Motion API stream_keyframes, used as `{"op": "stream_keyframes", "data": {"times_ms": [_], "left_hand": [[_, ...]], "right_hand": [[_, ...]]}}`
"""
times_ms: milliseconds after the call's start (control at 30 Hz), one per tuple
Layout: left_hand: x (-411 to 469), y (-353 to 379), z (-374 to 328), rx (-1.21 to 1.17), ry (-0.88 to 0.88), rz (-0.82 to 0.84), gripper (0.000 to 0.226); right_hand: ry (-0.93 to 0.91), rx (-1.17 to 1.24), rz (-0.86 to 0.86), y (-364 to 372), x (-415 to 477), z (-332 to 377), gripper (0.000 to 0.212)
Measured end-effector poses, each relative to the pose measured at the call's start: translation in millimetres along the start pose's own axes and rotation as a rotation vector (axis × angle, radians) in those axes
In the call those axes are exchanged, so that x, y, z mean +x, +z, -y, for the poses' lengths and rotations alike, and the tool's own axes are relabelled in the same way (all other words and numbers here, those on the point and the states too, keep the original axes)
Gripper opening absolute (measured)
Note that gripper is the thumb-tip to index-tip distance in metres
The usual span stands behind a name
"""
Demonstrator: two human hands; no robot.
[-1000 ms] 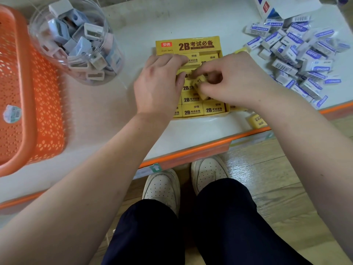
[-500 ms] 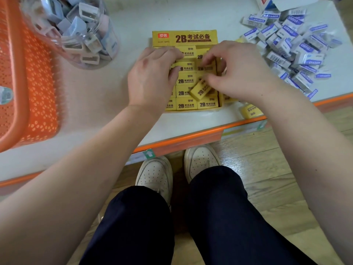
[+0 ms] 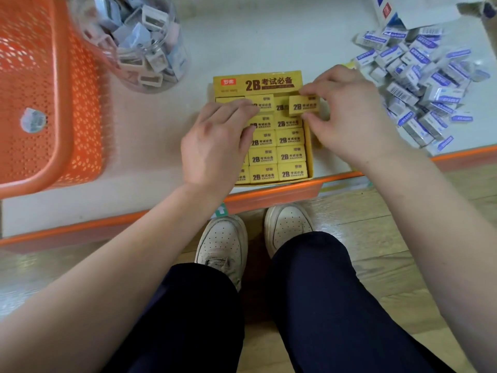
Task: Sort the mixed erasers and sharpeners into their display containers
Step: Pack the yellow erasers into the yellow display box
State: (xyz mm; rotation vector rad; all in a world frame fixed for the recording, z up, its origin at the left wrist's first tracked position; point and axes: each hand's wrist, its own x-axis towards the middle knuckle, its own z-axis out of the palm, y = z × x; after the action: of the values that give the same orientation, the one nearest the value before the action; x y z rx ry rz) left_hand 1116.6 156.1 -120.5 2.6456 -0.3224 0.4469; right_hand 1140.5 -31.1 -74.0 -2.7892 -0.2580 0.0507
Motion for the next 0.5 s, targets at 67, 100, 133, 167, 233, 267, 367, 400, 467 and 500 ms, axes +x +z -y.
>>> {"op": "stream_keyframes", "data": {"times_ms": [67, 100, 133, 167, 233, 267, 367, 400, 467, 500], "left_hand": [[-1.8, -0.5, 0.2, 0.009, -0.008, -0.004, 0.021], [-1.6, -0.8, -0.1, 0.009, -0.014, -0.003, 0.021], [-1.0, -1.2, -0.2, 0.004, -0.017, -0.001, 0.022], [0.4, -1.6, -0.2, -0.007, -0.012, 0.007, 0.022], [3.9, -3.1, 2.1, -0.043, 0.014, 0.058, 0.025], [6.6, -4.0, 3.6, -0.073, 0.018, 0.094, 0.027], [14.6, -4.7, 5.9, -0.146, 0.002, 0.172, 0.027], [15.6, -3.5, 5.7, -0.154, 0.007, 0.18, 0.027], [15.1, 0.4, 4.4, -0.159, 0.033, 0.18, 0.026], [13.7, 2.0, 4.1, -0.159, 0.041, 0.173, 0.026]], "right_hand": [[-0.018, -0.003, -0.048, 7.3, 3.1, 3.7, 0.035], [-0.03, 0.001, -0.068, 11.0, 4.2, 5.8, 0.034], [-0.042, 0.004, -0.088, 14.7, 5.3, 7.1, 0.033], [-0.048, 0.01, -0.108, 18.3, 6.1, 7.5, 0.032], [-0.02, 0.069, -0.14, 24.7, 5.9, 7.1, 0.03], [0.012, 0.118, -0.153, 26.4, 5.3, 6.5, 0.03], [0.079, 0.22, -0.173, 29.1, 4.1, 3.9, 0.03], [0.082, 0.211, -0.165, 29.2, 4.3, 3.1, 0.031], [0.053, 0.165, -0.139, 26.6, 5.2, -0.8, 0.036], [0.031, 0.146, -0.123, 24.2, 5.2, -3.1, 0.039]]}}
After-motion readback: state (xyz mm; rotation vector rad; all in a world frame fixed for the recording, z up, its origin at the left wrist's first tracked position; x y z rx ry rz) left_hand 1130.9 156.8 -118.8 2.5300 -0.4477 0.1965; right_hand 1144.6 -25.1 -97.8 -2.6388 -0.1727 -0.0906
